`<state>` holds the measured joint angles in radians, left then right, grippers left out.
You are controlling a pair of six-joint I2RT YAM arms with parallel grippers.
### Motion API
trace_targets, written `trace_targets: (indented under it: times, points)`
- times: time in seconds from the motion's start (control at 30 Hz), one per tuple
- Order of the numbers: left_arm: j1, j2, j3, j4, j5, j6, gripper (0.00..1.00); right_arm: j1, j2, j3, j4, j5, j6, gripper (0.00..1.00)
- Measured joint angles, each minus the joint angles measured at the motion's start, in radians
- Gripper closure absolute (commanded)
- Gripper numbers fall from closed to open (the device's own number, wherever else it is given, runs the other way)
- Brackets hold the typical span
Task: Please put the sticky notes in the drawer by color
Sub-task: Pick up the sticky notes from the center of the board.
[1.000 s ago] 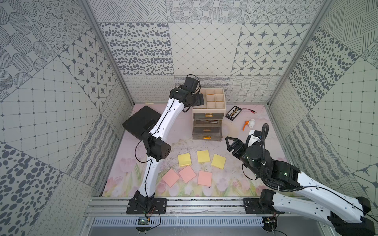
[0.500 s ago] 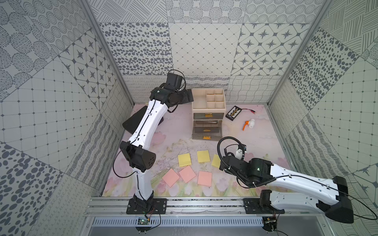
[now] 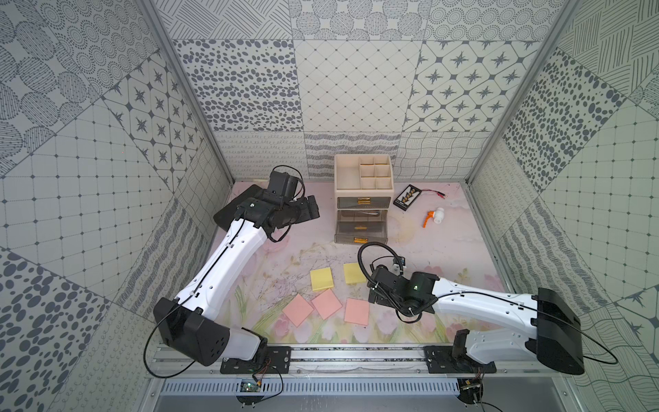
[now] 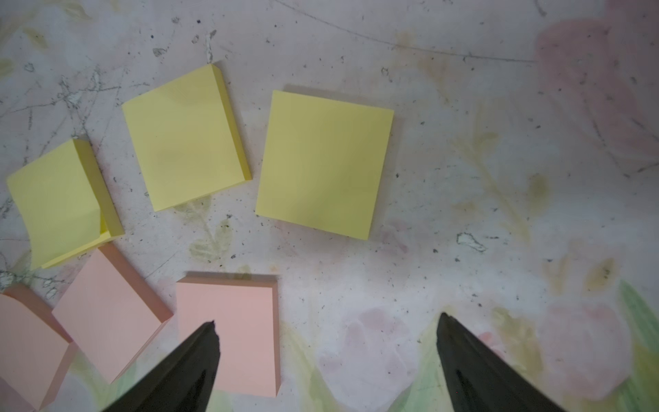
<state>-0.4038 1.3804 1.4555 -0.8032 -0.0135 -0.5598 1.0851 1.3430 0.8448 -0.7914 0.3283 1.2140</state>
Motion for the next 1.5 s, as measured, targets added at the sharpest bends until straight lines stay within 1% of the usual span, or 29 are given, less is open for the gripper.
trace_targets:
  times: [0.1, 0.2, 0.5, 0.83, 1.13, 1.5]
  points:
    - [0.0, -0.046, -0.068, 0.008, 0.0, -0.008, 0.06, -0.021, 0.084, 0.035, 0.006, -0.015, -0.035, 0.01]
    - [0.0, -0.08, -0.121, 0.016, 0.0, -0.009, 0.06, -0.044, 0.127, 0.039, 0.047, -0.04, -0.059, 0.01]
    - [0.0, -0.122, -0.214, 0.029, -0.001, -0.009, 0.07, -0.128, 0.138, 0.035, 0.11, -0.052, -0.089, 0.01]
    - [0.001, -0.124, -0.231, 0.03, -0.001, -0.01, 0.07, -0.148, 0.263, 0.047, 0.14, -0.04, -0.106, 0.01]
    - [0.001, -0.137, -0.235, 0.029, -0.002, -0.009, 0.08, -0.172, 0.27, 0.051, 0.187, -0.039, -0.106, 0.01]
    - [0.001, -0.145, -0.235, 0.029, -0.004, -0.009, 0.08, -0.177, 0.308, 0.063, 0.181, -0.022, -0.103, 0.01]
